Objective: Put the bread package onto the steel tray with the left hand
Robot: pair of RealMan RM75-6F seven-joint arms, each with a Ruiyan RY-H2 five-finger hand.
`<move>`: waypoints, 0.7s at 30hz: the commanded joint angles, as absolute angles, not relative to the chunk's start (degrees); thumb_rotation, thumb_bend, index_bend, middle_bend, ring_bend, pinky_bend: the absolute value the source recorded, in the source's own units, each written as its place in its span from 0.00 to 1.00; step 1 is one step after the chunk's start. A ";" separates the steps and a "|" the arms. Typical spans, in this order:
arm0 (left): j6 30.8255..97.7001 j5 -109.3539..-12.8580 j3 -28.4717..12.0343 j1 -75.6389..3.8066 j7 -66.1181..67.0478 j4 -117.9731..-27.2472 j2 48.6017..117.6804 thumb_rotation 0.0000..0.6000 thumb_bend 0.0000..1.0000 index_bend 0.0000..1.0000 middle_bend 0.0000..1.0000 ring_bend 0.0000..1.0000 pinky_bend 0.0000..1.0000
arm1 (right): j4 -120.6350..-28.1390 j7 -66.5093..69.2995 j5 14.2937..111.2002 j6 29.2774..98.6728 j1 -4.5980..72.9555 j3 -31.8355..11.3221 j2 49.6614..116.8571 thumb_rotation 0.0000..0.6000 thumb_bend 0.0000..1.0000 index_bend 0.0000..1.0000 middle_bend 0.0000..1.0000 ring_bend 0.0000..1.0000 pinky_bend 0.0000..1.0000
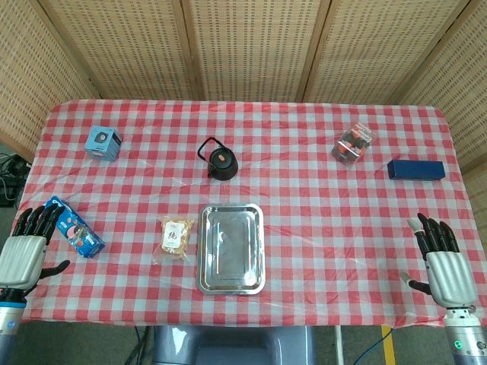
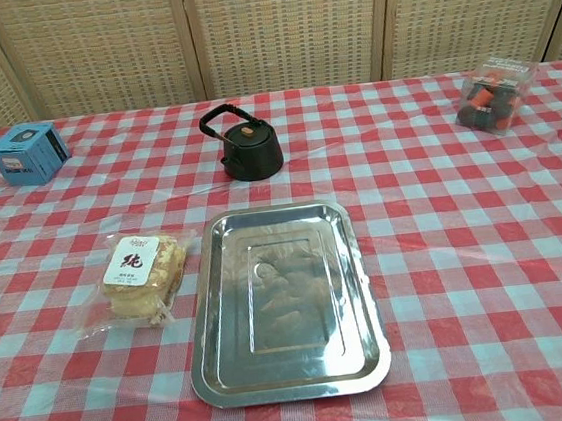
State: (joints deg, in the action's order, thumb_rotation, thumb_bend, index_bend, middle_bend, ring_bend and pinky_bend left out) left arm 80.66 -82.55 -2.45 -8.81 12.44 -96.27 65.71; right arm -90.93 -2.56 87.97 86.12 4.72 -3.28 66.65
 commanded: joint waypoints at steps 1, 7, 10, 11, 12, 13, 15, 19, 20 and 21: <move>80.61 -82.56 -2.44 -8.85 12.52 -96.27 65.74 1.00 0.00 0.00 0.00 0.00 0.00 | -90.92 -2.57 87.92 86.05 4.74 -3.29 66.64 1.00 0.06 0.00 0.00 0.00 0.00; 80.42 -82.41 -2.47 -8.97 12.88 -96.26 65.93 1.00 0.00 0.00 0.00 0.00 0.00 | -90.98 -2.36 88.11 86.25 4.62 -3.21 66.50 1.00 0.06 0.00 0.00 0.00 0.00; 80.35 -82.53 -2.33 -8.98 12.98 -96.36 65.88 1.00 0.00 0.00 0.00 0.00 0.00 | -91.13 -2.37 88.22 86.10 4.66 -3.11 66.47 1.00 0.06 0.00 0.00 0.00 0.00; 80.33 -82.59 -2.30 -9.00 12.97 -96.38 65.86 1.00 0.00 0.00 0.00 0.00 0.00 | -91.14 -2.41 88.31 86.11 4.69 -3.10 66.49 1.00 0.06 0.00 0.00 0.00 0.00; 80.32 -82.61 -2.29 -9.01 12.92 -96.42 65.81 1.00 0.00 0.00 0.00 0.00 0.00 | -91.09 -2.55 88.41 86.13 4.71 -3.08 66.55 1.00 0.06 0.00 0.00 0.00 0.00; 80.29 -82.62 -2.30 -9.02 12.84 -96.43 65.78 1.00 0.00 0.00 0.00 0.00 0.00 | -91.06 -2.68 88.42 86.09 4.72 -3.06 66.59 1.00 0.06 0.00 0.00 0.00 0.00; 80.18 -82.62 -2.27 -9.06 12.59 -96.39 65.69 1.00 0.00 0.00 0.00 0.00 0.00 | -91.05 -2.90 88.31 85.98 4.72 -3.05 66.64 1.00 0.06 0.00 0.00 0.00 0.00; 79.85 -82.70 -2.10 -9.14 12.31 -96.34 65.51 1.00 0.00 0.00 0.00 0.00 0.00 | -91.23 -2.97 88.23 86.02 4.75 -3.17 66.63 1.00 0.06 0.00 0.00 0.00 0.00; 79.74 -82.85 -2.05 -9.20 12.12 -96.39 65.43 1.00 0.00 0.00 0.00 0.00 0.00 | -91.21 -2.98 88.24 86.09 4.74 -3.21 66.62 1.00 0.06 0.00 0.00 0.00 0.00; 79.68 -82.95 -2.02 -9.24 11.92 -96.45 65.36 1.00 0.00 0.00 0.00 0.00 0.00 | -91.18 -3.01 88.22 86.12 4.73 -3.23 66.62 1.00 0.06 0.00 0.00 0.00 0.00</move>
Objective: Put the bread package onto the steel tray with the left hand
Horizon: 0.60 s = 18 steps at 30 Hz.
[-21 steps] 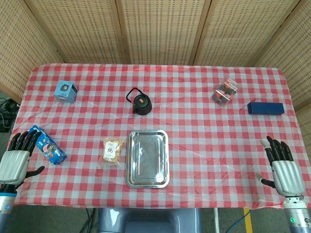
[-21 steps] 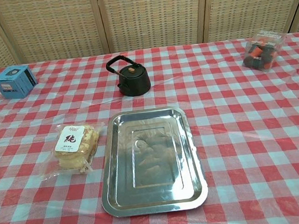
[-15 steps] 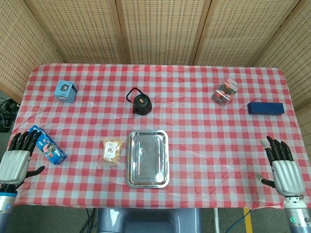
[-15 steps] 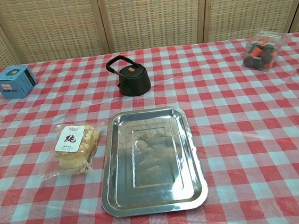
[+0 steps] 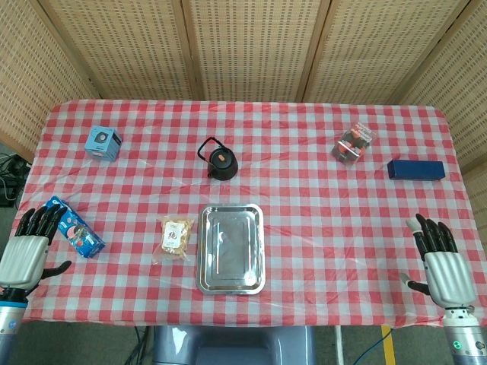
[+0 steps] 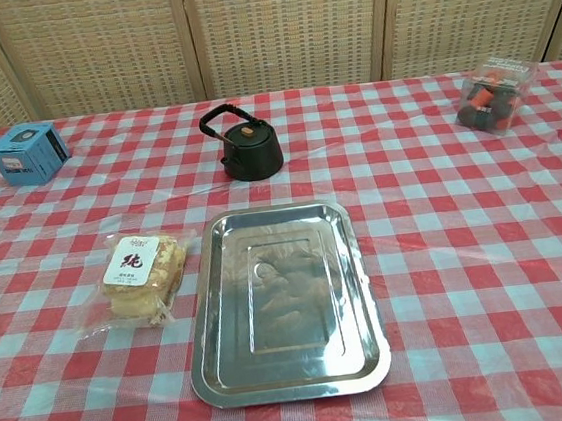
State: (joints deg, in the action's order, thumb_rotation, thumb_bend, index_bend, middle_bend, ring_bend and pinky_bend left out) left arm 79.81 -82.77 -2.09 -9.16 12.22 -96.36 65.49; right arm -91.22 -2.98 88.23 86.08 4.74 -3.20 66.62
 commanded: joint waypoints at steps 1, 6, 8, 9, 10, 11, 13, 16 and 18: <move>79.63 -83.04 -2.00 -9.27 11.68 -96.53 65.30 1.00 0.00 0.00 0.00 0.00 0.00 | -91.15 -3.04 88.15 86.11 4.70 -3.23 66.62 1.00 0.06 0.00 0.00 0.00 0.00; 79.35 -83.43 -1.74 -9.40 11.42 -97.01 65.04 1.00 0.00 0.00 0.00 0.00 0.00 | -91.02 -3.11 87.96 85.74 4.62 -2.98 66.62 1.00 0.06 0.00 0.00 0.00 0.00; 79.13 -83.61 -1.54 -9.46 11.63 -97.23 65.03 1.00 0.00 0.00 0.00 0.00 0.00 | -91.28 -2.86 88.17 85.86 4.58 -2.91 66.49 1.00 0.06 0.00 0.00 0.00 0.00; 78.76 -83.76 -1.38 -9.61 11.50 -97.50 65.04 1.00 0.00 0.00 0.00 0.00 0.00 | -91.44 -2.66 88.43 86.09 4.55 -2.91 66.39 1.00 0.06 0.00 0.00 0.00 0.00; 78.46 -83.81 -1.32 -9.75 11.39 -97.68 65.00 1.00 0.00 0.00 0.00 0.00 0.00 | -91.46 -2.62 88.52 86.16 4.53 -2.90 66.35 1.00 0.06 0.00 0.00 0.00 0.00; 77.74 -83.79 -1.27 -10.11 11.18 -98.07 64.89 1.00 0.00 0.00 0.00 0.00 0.00 | -91.45 -2.64 88.53 86.09 4.55 -2.88 66.32 1.00 0.06 0.00 0.00 0.00 0.00; 76.32 -83.92 -1.23 -10.92 11.02 -98.65 64.63 1.00 0.00 0.00 0.00 0.00 0.00 | -91.43 -2.70 88.37 85.76 4.61 -2.80 66.32 1.00 0.06 0.00 0.00 0.00 0.00; 71.97 -83.31 -1.87 -13.75 12.24 -100.37 63.48 1.00 0.00 0.00 0.00 0.00 0.00 | -91.44 -2.83 88.21 85.26 4.78 -2.75 66.37 1.00 0.06 0.00 0.00 0.00 0.00; 69.64 -82.39 -2.44 -15.37 14.02 -101.55 63.02 1.00 0.00 0.00 0.00 0.00 0.00 | -91.49 -2.75 88.25 85.24 4.80 -2.75 66.36 1.00 0.06 0.00 0.00 0.00 0.00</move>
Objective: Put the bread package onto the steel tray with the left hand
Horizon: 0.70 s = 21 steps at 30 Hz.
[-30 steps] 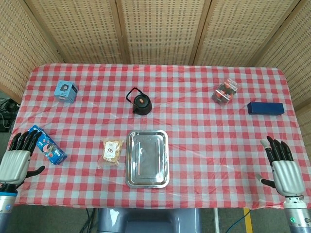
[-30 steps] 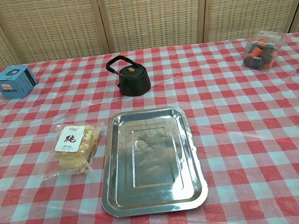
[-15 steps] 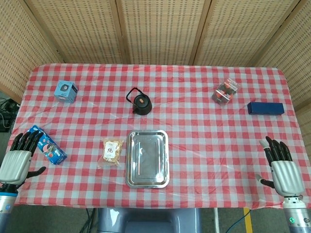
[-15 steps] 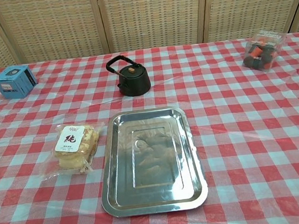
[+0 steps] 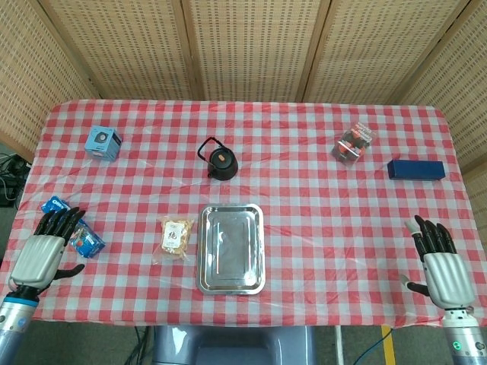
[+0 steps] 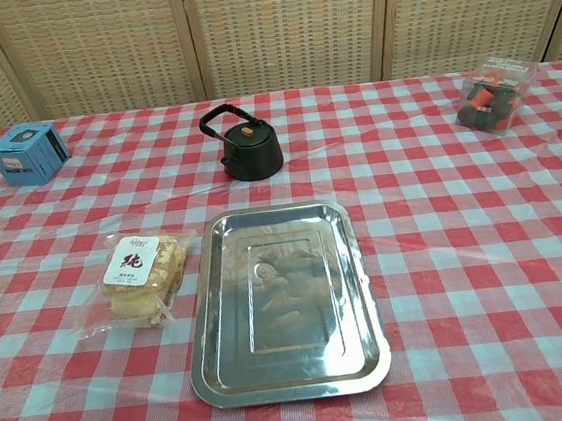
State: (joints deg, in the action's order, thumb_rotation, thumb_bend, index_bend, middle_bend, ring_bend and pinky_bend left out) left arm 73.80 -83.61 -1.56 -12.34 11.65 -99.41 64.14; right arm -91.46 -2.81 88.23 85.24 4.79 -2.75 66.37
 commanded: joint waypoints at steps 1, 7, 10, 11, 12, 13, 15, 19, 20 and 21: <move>68.28 -81.79 -2.78 -16.31 15.00 -102.26 62.90 1.00 0.00 0.00 0.00 0.00 0.00 | -91.51 -2.69 88.24 85.24 4.81 -2.76 66.34 1.00 0.06 0.00 0.00 0.00 0.00; 58.94 -74.37 -5.42 -22.86 20.97 -107.02 63.81 1.00 0.00 0.00 0.00 0.00 0.00 | -91.71 -2.04 88.63 85.79 4.70 -2.85 66.08 1.00 0.06 0.00 0.00 0.00 0.00; 55.45 -69.48 -6.76 -25.99 23.92 -107.69 65.38 1.00 0.00 0.00 0.00 0.00 0.00 | -91.74 -1.49 88.94 86.07 4.64 -2.81 65.90 1.00 0.06 0.00 0.00 0.00 0.00; 54.56 -67.95 -7.04 -26.88 24.95 -107.79 65.89 1.00 0.00 0.00 0.00 0.00 0.00 | -91.72 -1.39 88.99 86.14 4.62 -2.81 65.85 1.00 0.06 0.00 0.00 0.00 0.00; 53.65 -65.70 -7.38 -28.07 26.55 -107.95 66.58 1.00 0.00 0.00 0.00 0.00 0.00 | -91.74 -1.21 89.05 86.27 4.58 -2.84 65.77 1.00 0.06 0.00 0.00 0.00 0.00; 53.04 -64.29 -7.57 -28.90 27.54 -108.05 67.15 1.00 0.00 0.00 0.00 0.00 0.00 | -91.79 -1.05 89.09 86.36 4.55 -2.84 65.71 1.00 0.06 0.00 0.00 0.00 0.00; 51.96 -60.57 -7.93 -30.74 29.62 -108.20 68.58 1.00 0.00 0.00 0.00 0.00 0.00 | -91.92 -0.73 89.23 86.63 4.45 -2.86 65.53 1.00 0.06 0.00 0.00 0.00 0.00; 50.43 -54.45 -7.96 -34.13 33.34 -107.91 71.19 1.00 0.00 0.00 0.00 0.00 0.00 | -92.24 -0.10 89.67 87.18 4.28 -2.83 65.14 1.00 0.06 0.00 0.00 0.00 0.00; 50.30 -52.36 -8.00 -35.27 34.59 -107.68 72.10 1.00 0.00 0.00 0.00 0.00 0.00 | -92.30 0.09 89.67 87.24 4.23 -2.83 65.02 1.00 0.06 0.00 0.00 0.00 0.00; 50.26 -51.07 -8.02 -36.04 35.39 -107.53 72.72 1.00 0.00 0.00 0.00 0.00 0.00 | -92.34 0.21 89.62 87.22 4.21 -2.83 64.92 1.00 0.06 0.00 0.00 0.00 0.00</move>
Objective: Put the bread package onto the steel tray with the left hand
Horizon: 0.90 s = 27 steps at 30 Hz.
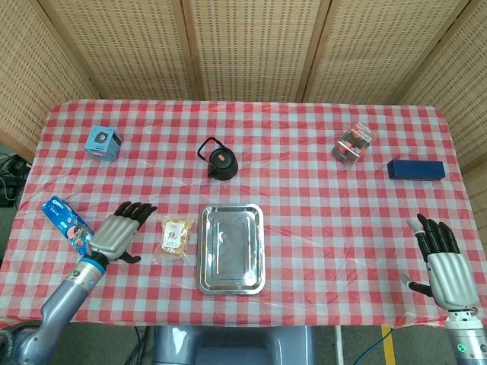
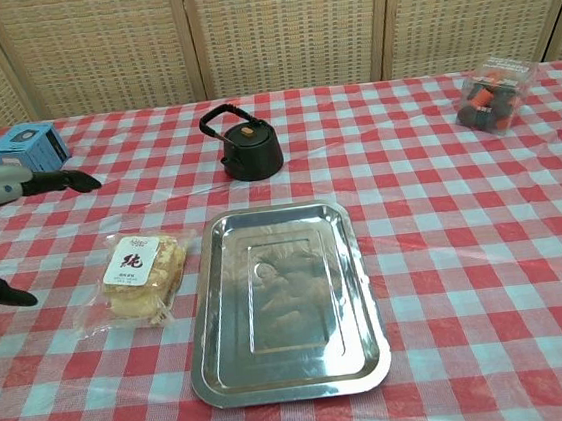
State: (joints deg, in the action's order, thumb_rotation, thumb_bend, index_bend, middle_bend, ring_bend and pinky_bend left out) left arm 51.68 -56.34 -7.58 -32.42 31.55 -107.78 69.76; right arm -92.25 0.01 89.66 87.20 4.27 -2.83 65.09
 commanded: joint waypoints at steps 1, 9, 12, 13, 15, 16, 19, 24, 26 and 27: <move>50.29 -49.19 -7.96 -37.14 36.60 -107.35 73.55 1.00 0.00 0.00 0.00 0.00 0.00 | -92.42 0.40 89.52 87.20 4.19 -2.86 64.79 1.00 0.06 0.00 0.00 0.00 0.00; 52.55 -39.59 -6.56 -42.96 43.96 -106.48 78.27 1.00 0.00 0.00 0.00 0.00 0.00 | -92.64 1.93 89.32 87.32 4.09 -3.03 64.14 1.00 0.06 0.00 0.00 0.00 0.00; 53.35 -37.01 -6.31 -44.29 45.31 -105.61 79.58 1.00 0.00 0.00 0.00 0.00 0.00 | -92.67 2.22 89.36 87.25 4.10 -3.01 64.01 1.00 0.06 0.00 0.00 0.00 0.00; 53.60 -35.51 -6.14 -45.05 45.97 -105.06 80.31 1.00 0.00 0.00 0.00 0.00 0.00 | -92.68 2.31 89.44 87.23 4.11 -2.97 63.98 1.00 0.06 0.00 0.00 0.00 0.00; 53.91 -33.76 -5.93 -45.99 46.70 -104.50 81.12 1.00 0.00 0.00 0.00 0.00 0.00 | -92.65 2.34 89.49 87.24 4.12 -2.97 63.97 1.00 0.06 0.00 0.00 0.00 0.00; 54.26 -32.75 -5.73 -46.58 47.19 -104.17 81.66 1.00 0.00 0.00 0.00 0.00 0.00 | -92.64 2.41 89.48 87.24 4.12 -2.98 63.96 1.00 0.06 0.00 0.00 0.00 0.00; 55.21 -31.23 -5.12 -47.53 47.95 -103.52 82.76 1.00 0.00 0.00 0.00 0.00 0.00 | -92.68 2.71 89.31 87.33 4.06 -3.09 63.85 1.00 0.06 0.00 0.00 0.00 0.00; 56.21 -29.58 -4.19 -48.21 47.75 -101.78 84.32 1.00 0.03 0.00 0.00 0.00 0.00 | -92.67 3.34 89.24 87.56 3.97 -3.23 63.65 1.00 0.06 0.00 0.00 0.00 0.00; 56.69 -29.74 -4.11 -48.16 46.96 -100.87 85.02 1.00 0.18 0.06 0.00 0.00 0.07 | -92.66 3.46 89.30 87.50 3.99 -3.18 63.63 1.00 0.06 0.00 0.00 0.00 0.00; 57.37 -30.33 -4.11 -47.97 46.38 -100.38 85.51 1.00 0.31 0.14 0.01 0.02 0.16 | -92.68 3.56 89.36 87.49 3.99 -3.16 63.63 1.00 0.06 0.00 0.00 0.00 0.00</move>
State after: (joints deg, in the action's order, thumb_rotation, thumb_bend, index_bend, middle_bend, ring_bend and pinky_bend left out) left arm 56.77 -29.87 -4.17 -48.10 46.94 -100.82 85.00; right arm -92.67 3.53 89.34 87.50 3.99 -3.17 63.63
